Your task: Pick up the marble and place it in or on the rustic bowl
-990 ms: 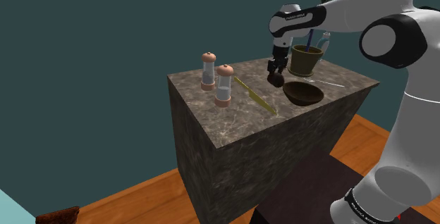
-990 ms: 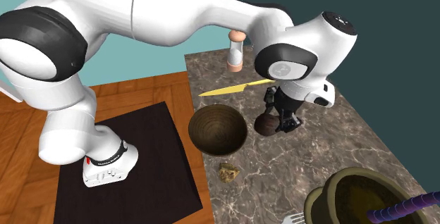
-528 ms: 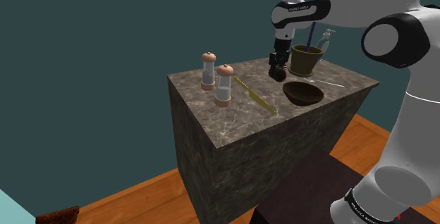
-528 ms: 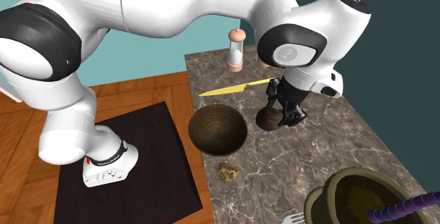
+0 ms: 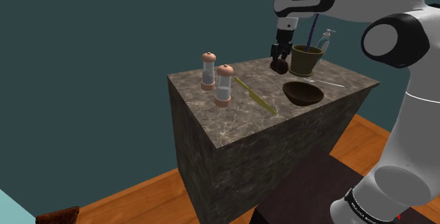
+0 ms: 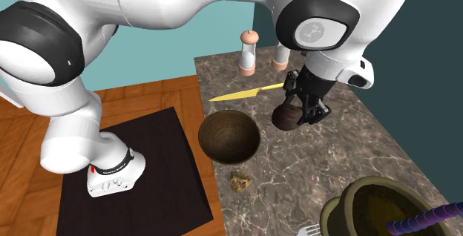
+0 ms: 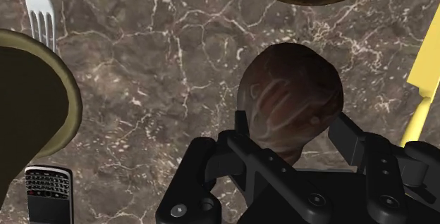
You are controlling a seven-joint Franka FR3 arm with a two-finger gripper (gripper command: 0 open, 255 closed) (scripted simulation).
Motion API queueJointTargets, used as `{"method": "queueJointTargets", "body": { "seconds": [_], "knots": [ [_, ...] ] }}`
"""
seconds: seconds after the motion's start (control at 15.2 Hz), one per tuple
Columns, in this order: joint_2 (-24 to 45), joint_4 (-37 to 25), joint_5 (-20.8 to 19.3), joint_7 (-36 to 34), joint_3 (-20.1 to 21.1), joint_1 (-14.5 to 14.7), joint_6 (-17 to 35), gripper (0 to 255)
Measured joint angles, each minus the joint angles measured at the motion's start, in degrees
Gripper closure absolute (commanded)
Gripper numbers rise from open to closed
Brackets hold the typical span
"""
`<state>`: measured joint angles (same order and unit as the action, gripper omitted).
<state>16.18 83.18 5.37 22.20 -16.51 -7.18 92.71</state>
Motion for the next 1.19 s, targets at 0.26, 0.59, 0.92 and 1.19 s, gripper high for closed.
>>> {"method": "queueJointTargets", "body": {
  "seconds": [0.26,0.59,0.92,1.19],
  "knots": [
    [0.4,-3.6,0.1,0.0,-0.1,-0.2,-3.1,255],
    [1.3,-9.1,0.3,0.0,-0.2,-0.7,-7.7,255],
    [-1.5,-8.0,-0.4,-0.3,-0.3,-0.2,-9.5,255],
    [-11.3,3.5,-3.1,-1.3,-0.2,1.2,-7.3,255]
  ]
}}
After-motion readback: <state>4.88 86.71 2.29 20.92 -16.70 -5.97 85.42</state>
